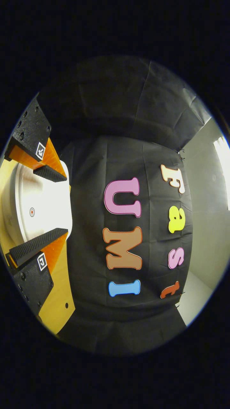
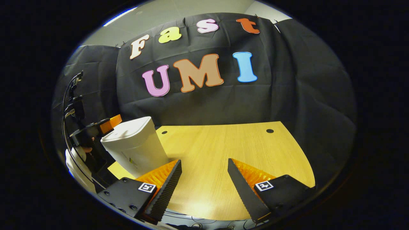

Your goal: Press the lid of the desktop garbage bin to open it, pick up the crumpled paper on the desktop and throw it into the bin, then pick up the pop can on the desktop and drop it into the bin, and finally close the garbage bin lid.

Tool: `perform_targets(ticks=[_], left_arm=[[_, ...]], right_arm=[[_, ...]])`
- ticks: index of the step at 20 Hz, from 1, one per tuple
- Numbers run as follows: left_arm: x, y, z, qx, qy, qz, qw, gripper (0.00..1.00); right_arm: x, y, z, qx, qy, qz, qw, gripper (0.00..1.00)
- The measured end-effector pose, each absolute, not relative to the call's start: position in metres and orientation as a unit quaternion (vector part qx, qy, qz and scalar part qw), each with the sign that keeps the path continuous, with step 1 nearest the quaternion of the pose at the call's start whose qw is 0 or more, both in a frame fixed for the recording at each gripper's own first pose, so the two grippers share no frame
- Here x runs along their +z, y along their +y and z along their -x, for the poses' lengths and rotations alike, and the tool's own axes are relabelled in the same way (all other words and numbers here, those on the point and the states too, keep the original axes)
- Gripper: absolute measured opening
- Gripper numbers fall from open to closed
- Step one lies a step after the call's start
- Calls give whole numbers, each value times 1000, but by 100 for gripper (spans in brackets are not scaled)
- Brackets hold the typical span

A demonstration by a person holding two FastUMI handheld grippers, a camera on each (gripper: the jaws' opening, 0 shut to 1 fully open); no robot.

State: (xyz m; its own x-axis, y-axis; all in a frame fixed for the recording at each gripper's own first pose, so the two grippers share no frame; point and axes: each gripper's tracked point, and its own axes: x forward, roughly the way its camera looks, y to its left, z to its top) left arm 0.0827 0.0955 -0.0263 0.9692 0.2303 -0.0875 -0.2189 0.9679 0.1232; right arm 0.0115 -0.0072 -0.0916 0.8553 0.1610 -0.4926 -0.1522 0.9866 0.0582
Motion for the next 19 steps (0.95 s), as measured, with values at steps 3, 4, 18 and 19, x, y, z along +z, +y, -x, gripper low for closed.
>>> perform_targets(ticks=[3, 4, 18, 19], left_arm=[[-11, 68, -65, 88, 39, -45, 994, 89], [-10, 58, -60, 78, 36, -38, 996, 89], [-36, -13, -2, 4, 52, 19, 998, 89], [-35, -14, 0, 1, 50, 20, 999, 89]], right_arm=[[-81, -1, -15, 81, 236, -10, 968, 97], [-79, 1, -15, 81, 231, -13, 970, 97], [-39, -6, -5, 13, 123, -55, 991, 96], [-42, -6, -3, 8, 123, -55, 991, 96]])
